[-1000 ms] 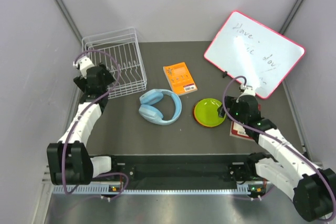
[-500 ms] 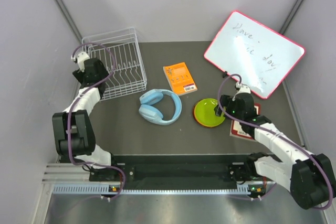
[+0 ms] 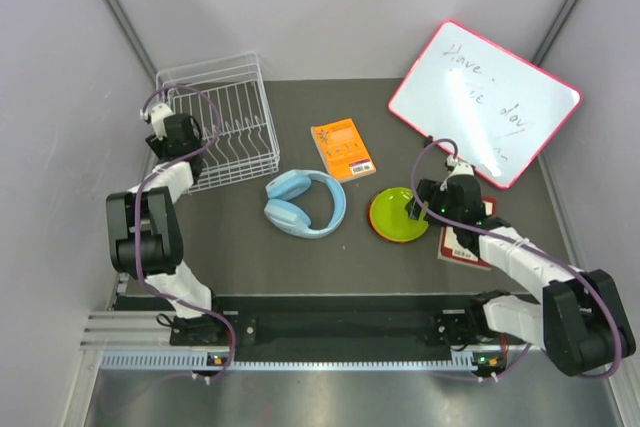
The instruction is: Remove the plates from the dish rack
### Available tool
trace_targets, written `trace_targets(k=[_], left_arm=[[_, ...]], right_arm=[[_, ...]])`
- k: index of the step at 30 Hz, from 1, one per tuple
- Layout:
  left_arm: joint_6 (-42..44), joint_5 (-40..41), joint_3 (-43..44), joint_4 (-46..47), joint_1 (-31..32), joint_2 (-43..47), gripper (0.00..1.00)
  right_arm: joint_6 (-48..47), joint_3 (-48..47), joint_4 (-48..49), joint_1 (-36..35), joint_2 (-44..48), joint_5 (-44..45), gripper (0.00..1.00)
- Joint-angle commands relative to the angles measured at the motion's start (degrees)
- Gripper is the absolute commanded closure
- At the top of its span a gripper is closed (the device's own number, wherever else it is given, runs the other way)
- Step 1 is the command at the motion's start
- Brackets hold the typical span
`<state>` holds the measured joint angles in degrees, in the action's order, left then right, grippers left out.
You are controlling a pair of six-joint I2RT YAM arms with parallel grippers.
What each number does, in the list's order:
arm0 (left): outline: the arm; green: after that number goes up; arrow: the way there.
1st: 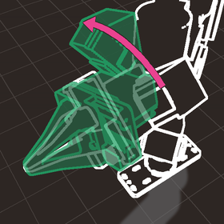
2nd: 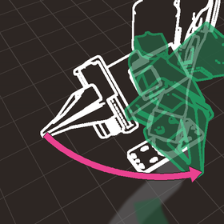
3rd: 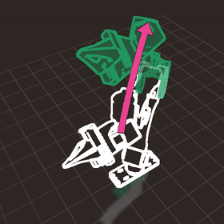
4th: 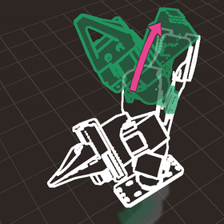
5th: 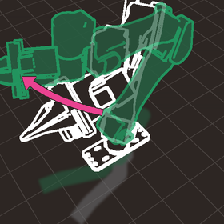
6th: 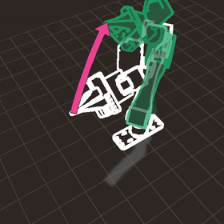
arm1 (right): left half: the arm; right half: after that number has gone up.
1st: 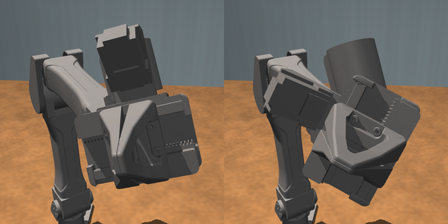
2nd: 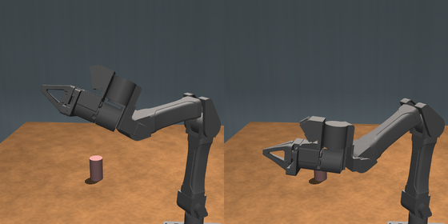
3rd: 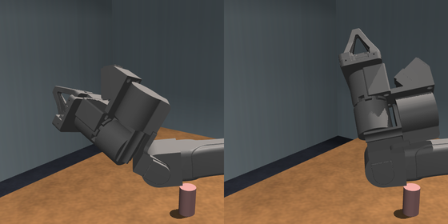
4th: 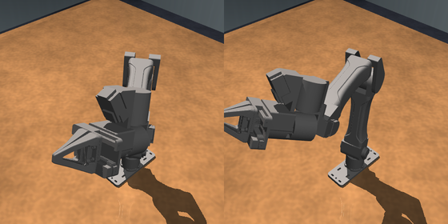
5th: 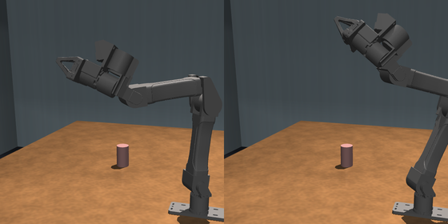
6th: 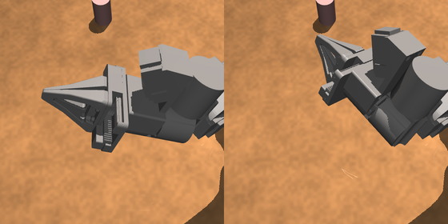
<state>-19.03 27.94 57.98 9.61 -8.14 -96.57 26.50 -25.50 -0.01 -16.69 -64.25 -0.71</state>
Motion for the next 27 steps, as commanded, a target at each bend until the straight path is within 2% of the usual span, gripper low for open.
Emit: trace_targets(k=[1,2,6,9,14,16,18,27], left_arm=[[1.1,0.5,1.6,5.2,-0.3,-0.3,0.45],[1.0,0.7,1.2,5.4,-0.3,-0.3,0.51],[1.3,1.8,1.1,5.5,-0.4,-0.7,0.54],[1.5,1.8,1.0,5.5,-0.4,-1.4,0.67],[2.1,1.2,0.7,5.5,-0.5,-2.7,0.78],[2.1,1.1,0.6,5.4,-0.5,-3.1,0.92],[2.4,0.5,0.6,5.4,-0.5,-3.5,1.0],[6.3,1.1,0.7,6.6,-0.1,-1.8,1.0]], right_arm=[[-0.6,0.8,5.2,1.5,-1.9,-3.0,0.19],[-0.5,1.0,5.5,1.6,-2.2,-3.6,0.19],[-0.5,1.1,6.3,2.2,-3.6,-4.8,0.2],[-0.6,1.2,6.3,2.4,-3.6,-5.1,0.2],[-0.8,1.3,5.5,2.7,-3.2,-5.2,0.2],[-0.8,1.2,5.4,2.9,-2.9,-5.2,0.2],[-0.7,1.3,5.1,2.9,-2.6,-5.2,0.2],[-1.2,1.2,4.8,2.9,-2.8,-5.1,0.2]])
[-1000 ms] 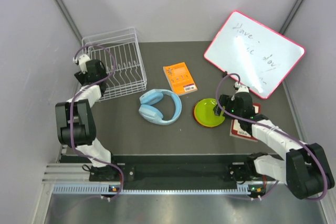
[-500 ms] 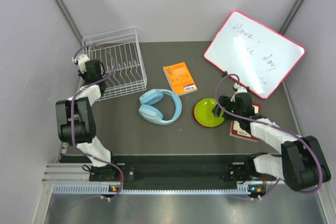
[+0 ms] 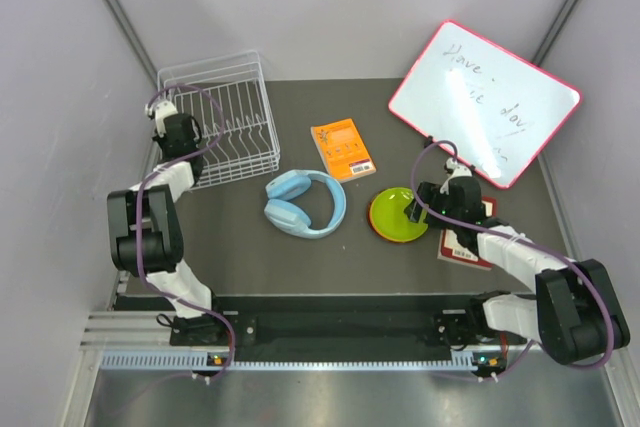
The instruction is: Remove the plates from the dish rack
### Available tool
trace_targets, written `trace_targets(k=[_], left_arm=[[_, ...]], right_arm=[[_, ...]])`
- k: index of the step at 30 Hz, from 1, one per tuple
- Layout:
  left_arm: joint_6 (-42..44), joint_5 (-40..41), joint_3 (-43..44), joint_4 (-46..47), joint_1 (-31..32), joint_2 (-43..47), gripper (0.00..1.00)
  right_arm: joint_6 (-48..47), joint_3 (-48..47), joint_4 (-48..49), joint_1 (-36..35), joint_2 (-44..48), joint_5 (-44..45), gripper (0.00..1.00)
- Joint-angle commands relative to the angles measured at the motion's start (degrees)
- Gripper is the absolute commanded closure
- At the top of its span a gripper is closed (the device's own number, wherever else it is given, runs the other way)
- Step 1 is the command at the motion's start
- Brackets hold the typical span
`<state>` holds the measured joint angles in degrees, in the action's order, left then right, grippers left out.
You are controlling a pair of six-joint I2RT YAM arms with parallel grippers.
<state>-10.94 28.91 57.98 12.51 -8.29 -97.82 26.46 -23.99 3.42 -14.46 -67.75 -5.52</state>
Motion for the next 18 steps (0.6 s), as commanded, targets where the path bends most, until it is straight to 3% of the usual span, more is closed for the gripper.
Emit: trace_targets(k=[1,18], left_arm=[[-1.4,0.9,0.6,3.9,0.2,-0.2,1.0],[10.0,11.5,-5.8,13.1,6.0,13.5,1.0]], right_arm=[[-1.1,-0.4,1.4,0.7,0.5,-0.3,0.2],[-1.1,0.0,-0.8,0.7,4.3,-0.6,0.2]])
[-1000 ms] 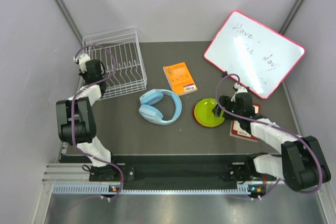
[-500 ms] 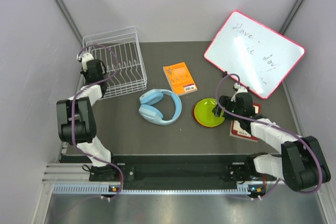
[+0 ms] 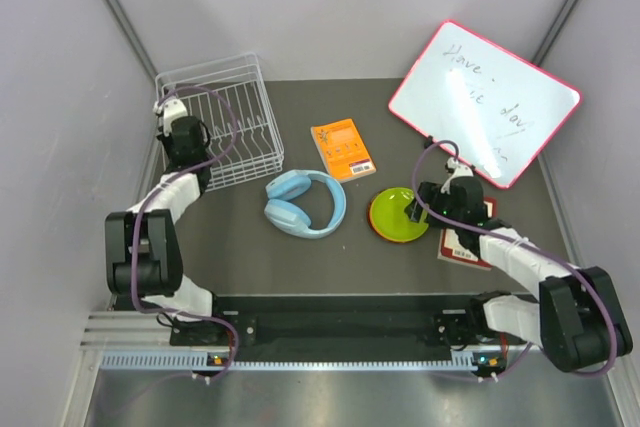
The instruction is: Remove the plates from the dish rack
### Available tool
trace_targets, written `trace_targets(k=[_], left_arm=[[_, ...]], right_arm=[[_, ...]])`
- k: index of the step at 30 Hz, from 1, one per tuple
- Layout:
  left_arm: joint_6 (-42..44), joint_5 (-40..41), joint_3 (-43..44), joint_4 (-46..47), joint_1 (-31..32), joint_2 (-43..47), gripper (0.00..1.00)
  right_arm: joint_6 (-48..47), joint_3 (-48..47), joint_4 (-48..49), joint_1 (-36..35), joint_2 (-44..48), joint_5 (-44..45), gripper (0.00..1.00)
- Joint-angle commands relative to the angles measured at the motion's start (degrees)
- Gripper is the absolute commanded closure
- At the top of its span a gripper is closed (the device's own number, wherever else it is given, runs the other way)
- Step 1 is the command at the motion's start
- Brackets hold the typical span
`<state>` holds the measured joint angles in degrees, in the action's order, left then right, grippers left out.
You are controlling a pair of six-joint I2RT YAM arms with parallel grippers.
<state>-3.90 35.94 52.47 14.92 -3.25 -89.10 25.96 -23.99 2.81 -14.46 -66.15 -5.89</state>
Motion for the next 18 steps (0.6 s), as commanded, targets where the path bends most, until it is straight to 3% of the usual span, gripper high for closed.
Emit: trace_targets(k=[1,6,9,12,16,18], left_arm=[[3.2,4.8,-0.7,10.9,1.4,5.2,1.0],[3.4,5.9,-2.0,11.3,3.1,10.4,1.0],[0.3,4.9,2.3,-0.1,3.1,13.9,1.0],[-6.3,-3.7,6.2,-12.1,3.1,17.9,1.0],[-16.2,-16.8,5.0,-18.2,4.5,24.5,1.0],[-19.1,-27.4,3.4,-18.6,4.7,27.7,1.0]], right_arm=[[-0.6,0.2,-0.3,0.7,3.0,-0.3,0.2],[-0.3,0.5,-2.5,0.7,6.7,0.3,0.2],[0.1,1.1,-4.6,0.6,10.3,0.3,0.2],[0.7,1.0,-7.5,0.7,13.7,1.0,0.2],[2.1,0.1,-11.1,0.6,19.3,0.4,0.2],[3.0,0.1,-11.6,0.6,21.4,-0.3,0.2]])
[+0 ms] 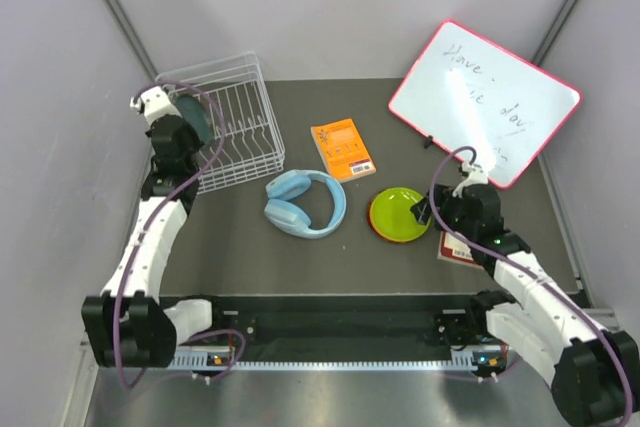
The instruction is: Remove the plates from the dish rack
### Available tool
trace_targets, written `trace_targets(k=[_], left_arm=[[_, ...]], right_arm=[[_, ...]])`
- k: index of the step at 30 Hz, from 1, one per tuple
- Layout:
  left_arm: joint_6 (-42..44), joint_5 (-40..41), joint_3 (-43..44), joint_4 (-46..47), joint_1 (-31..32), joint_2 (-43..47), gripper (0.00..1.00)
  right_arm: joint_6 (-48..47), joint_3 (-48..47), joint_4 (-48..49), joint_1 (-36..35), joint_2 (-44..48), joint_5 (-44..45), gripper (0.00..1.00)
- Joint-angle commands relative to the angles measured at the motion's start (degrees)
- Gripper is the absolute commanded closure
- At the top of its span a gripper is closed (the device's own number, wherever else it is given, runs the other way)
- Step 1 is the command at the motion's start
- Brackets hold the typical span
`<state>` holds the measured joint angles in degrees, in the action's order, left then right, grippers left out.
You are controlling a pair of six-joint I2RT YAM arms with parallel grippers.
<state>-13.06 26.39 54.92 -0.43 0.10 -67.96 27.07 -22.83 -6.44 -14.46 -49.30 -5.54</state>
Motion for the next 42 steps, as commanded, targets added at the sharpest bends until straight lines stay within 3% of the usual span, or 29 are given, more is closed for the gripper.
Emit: trace_targets(k=[1,5,8,12,17,21,29,38,41,42], left_arm=[[-12.5,-22.0,0.5,-3.2,1.5,7.2,1.0],[-20.2,-41.5,-5.0,2.4,3.1,9.6,1.0],[-25.7,-44.3,-9.2,7.3,7.4,10.0,1.0],[-28.7,-42.6,-12.8,10.2,17.9,9.3,1.0],[-34.0,-42.9,-18.8,19.7,26.2,6.6,1.0],[-34.8,-42.8,-18.3,22.9,30.7,2.7,1.0],[-35.1,-42.9,-15.1,26.8,36.5,-3.7,1.0],[-35.0,-42.6,-16.2,29.1,39.1,-4.7,1.0],[-35.5,-42.7,-17.1,30.0,40.2,-4.3,1.0],[-35.7,-42.6,-17.6,30.3,40.5,-4.2,1.0]], right_arm=[[2.5,-1.0,-2.4,0.6,6.4,-1.7,0.2],[5.6,0.2,2.0,0.6,9.9,-6.6,0.2],[8.3,1.2,6.0,0.1,10.0,-12.6,0.2],[10.6,1.4,11.1,-1.3,8.8,-14.1,0.2],[11.4,1.6,13.1,-3.3,7.8,-13.9,0.2],[10.6,0.6,14.2,-6.1,5.1,-13.7,0.2],[9.7,-2.0,18.1,-13.7,-3.1,-10.3,0.21],[9.8,-2.0,21.9,-14.7,-5.5,-10.5,0.21],[10.1,-0.9,26.6,-14.7,-6.9,-12.9,0.27],[10.5,-0.6,28.0,-14.7,-7.1,-13.7,0.35]])
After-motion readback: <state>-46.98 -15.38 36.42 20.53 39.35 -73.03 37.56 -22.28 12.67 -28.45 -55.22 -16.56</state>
